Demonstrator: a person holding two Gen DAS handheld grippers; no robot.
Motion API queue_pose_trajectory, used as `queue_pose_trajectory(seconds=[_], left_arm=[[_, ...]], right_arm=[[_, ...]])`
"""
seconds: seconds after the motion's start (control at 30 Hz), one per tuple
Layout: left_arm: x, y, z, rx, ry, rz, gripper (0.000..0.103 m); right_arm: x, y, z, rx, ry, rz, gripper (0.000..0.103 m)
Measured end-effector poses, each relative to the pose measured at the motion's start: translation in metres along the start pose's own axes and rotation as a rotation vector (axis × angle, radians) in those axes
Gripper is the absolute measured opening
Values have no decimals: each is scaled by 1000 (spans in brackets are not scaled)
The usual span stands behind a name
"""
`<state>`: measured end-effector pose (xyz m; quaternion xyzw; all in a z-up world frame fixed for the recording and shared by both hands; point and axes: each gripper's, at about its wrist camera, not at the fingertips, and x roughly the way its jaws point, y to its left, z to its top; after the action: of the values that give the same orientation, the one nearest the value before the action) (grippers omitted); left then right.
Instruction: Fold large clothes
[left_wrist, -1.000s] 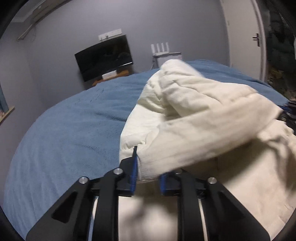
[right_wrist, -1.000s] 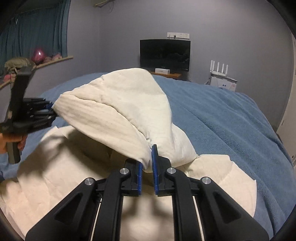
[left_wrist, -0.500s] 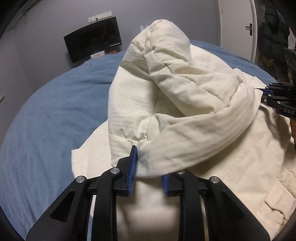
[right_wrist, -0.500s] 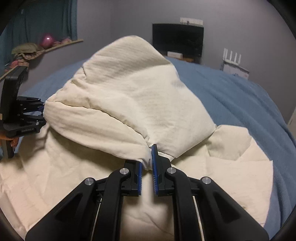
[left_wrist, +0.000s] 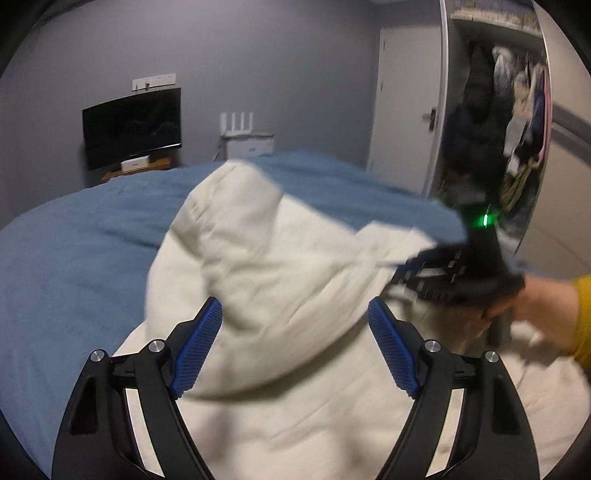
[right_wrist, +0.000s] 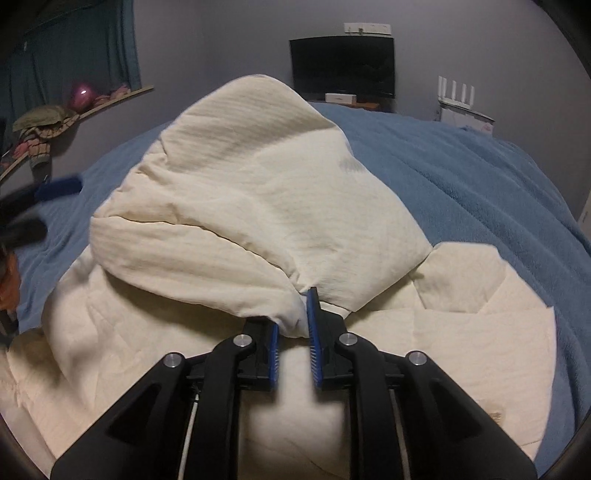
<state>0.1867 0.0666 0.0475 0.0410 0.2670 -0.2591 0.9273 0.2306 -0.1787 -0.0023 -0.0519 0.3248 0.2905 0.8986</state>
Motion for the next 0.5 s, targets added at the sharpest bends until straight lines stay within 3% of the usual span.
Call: queue_pose_trajectory(seconds=[0.1, 0.17, 0.23, 0.3, 0.37, 0.5], left_arm=[[22, 0, 11, -14, 13, 12, 78], [39, -1, 11, -24, 48, 20, 75], [60, 3, 2, -42, 129, 28, 56], [73, 9, -9, -65, 185, 39, 52], [84, 19, -23, -101, 244, 42, 52], [88, 30, -38, -113, 274, 55, 52]], right_arm=[[-22, 0, -1, -54, -6, 53, 56], [-37, -5, 0, -63, -23, 88, 57], [-46, -8, 3, -39, -49, 93, 57], [-47, -11, 11, 14, -81, 95, 57], [-36, -8, 20, 42, -83, 40, 57], [-1, 9, 29, 13, -31, -25, 57]])
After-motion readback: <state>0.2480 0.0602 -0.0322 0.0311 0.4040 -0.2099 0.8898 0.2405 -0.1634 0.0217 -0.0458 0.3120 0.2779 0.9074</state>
